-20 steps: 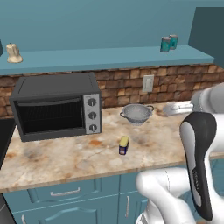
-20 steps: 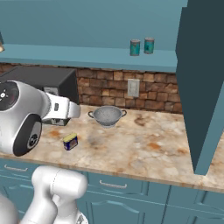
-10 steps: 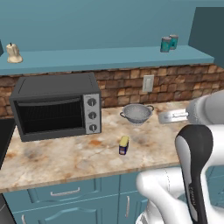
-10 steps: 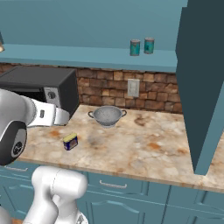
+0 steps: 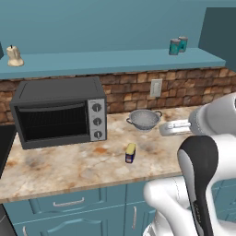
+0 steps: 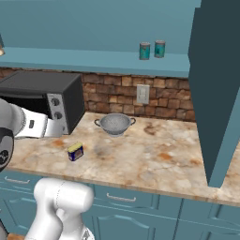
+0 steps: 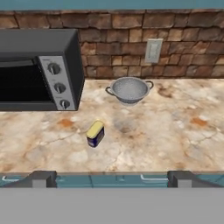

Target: Pick the cans from the counter and place them in their designated side in the cabinet.

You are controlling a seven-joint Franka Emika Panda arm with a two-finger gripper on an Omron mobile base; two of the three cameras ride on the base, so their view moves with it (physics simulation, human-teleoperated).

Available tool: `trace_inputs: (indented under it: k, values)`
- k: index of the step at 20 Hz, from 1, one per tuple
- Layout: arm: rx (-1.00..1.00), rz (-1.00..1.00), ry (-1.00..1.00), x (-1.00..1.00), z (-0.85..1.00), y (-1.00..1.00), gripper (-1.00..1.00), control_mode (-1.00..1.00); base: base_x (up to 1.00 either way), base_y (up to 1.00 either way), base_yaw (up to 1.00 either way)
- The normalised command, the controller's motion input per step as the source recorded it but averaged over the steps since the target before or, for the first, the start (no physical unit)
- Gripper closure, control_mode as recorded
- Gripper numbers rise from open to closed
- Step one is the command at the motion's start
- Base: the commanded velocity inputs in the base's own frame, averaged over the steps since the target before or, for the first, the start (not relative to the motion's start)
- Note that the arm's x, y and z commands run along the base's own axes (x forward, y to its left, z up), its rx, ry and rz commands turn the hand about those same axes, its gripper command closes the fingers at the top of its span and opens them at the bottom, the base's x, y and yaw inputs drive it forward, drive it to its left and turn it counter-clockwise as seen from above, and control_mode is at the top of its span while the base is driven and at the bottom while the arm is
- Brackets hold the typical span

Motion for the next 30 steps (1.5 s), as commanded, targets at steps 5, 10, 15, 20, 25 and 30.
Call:
trace_inputs:
  k: [5,10,15,20,25,30]
  values:
    - [0.03,0.0,0.11,-0.11,-0.07,0.08,-1.0,-1.0,0.0,0.0,0.0]
    - [0.01,0.0,0.05,-0.01,-0.15,0.12,-1.0,-1.0,0.0,0.0,0.0]
    - [0.0,0.0,0.0,-0.05,-0.14,0.11,-1.0,-1.0,0.0,0.0,0.0]
    - [0.01,0.0,0.0,-0.04,-0.07,0.06,-1.0,-1.0,0.0,0.0,0.0]
    - [0.01,0.0,0.0,-0.01,-0.03,0.02,-1.0,-1.0,0.0,0.0,0.0]
    - [0.03,0.0,0.0,0.0,0.0,0.0,-1.0,-1.0,0.0,0.0,0.0]
